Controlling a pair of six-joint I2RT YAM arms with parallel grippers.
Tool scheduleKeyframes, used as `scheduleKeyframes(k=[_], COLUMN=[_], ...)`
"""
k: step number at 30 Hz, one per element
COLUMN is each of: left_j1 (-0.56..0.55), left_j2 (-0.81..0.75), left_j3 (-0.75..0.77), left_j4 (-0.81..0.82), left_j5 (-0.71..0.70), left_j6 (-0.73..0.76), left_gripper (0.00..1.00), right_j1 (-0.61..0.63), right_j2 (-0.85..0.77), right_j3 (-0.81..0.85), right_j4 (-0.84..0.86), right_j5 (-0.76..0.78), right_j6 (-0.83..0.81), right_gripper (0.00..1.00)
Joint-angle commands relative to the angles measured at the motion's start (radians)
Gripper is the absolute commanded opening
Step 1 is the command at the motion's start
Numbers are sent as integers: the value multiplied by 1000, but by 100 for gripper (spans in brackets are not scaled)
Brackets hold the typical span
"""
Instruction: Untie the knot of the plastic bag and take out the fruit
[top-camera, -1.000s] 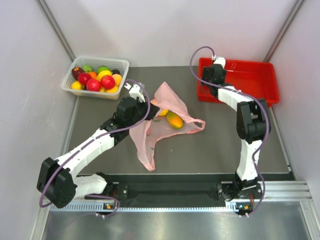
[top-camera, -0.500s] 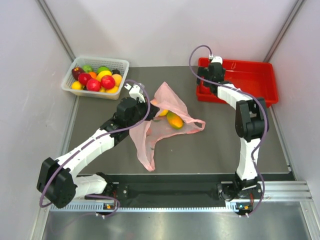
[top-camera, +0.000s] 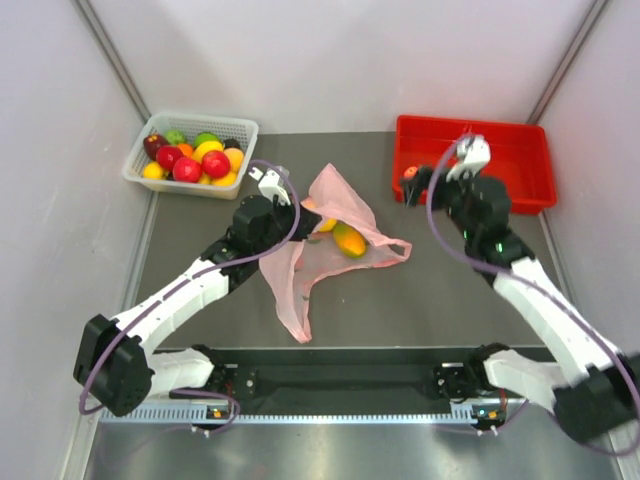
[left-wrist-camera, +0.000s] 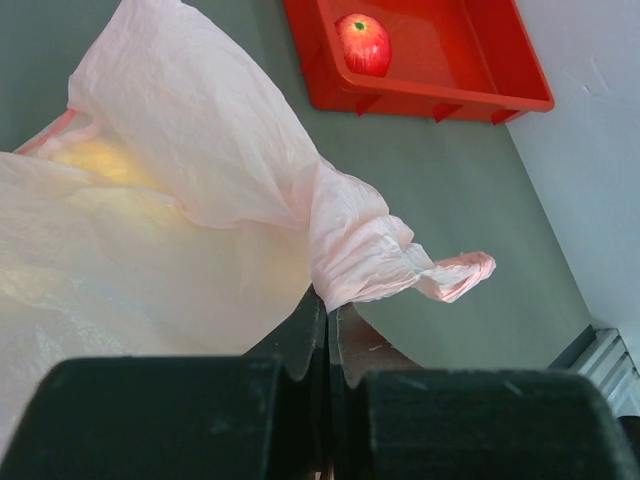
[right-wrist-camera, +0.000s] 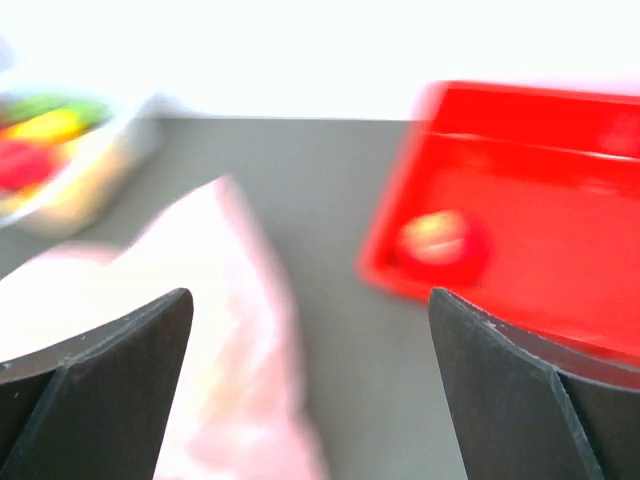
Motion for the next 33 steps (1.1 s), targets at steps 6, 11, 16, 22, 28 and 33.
scheduleKeyframes(k=[6, 11, 16, 22, 28, 33], left_j1=[4, 4, 3, 1, 1, 1], left_j2=[-5, 17, 44, 61, 84, 95], left_j3=[10, 40, 56, 62, 71, 76], left_j4=[81, 85, 96, 101, 107, 113], left_j5=[15, 25, 44, 56, 76, 87], left_j6=[-3, -9, -31, -35, -43, -43], left_gripper=[0, 0, 0, 0, 0, 0], right_j1=[382, 591, 601, 601, 585, 506], right_j2=[-429, -486, -214, 96, 333, 530], right_j3=[-361, -454, -402, -300, -215, -89], right_j4=[-93, -27, 75, 241, 427, 421], right_j5=[-149, -209, -114, 87, 322, 301], right_j6=[-3, -41, -37, -84, -118, -100], right_gripper=[100, 100, 99, 100, 100, 100])
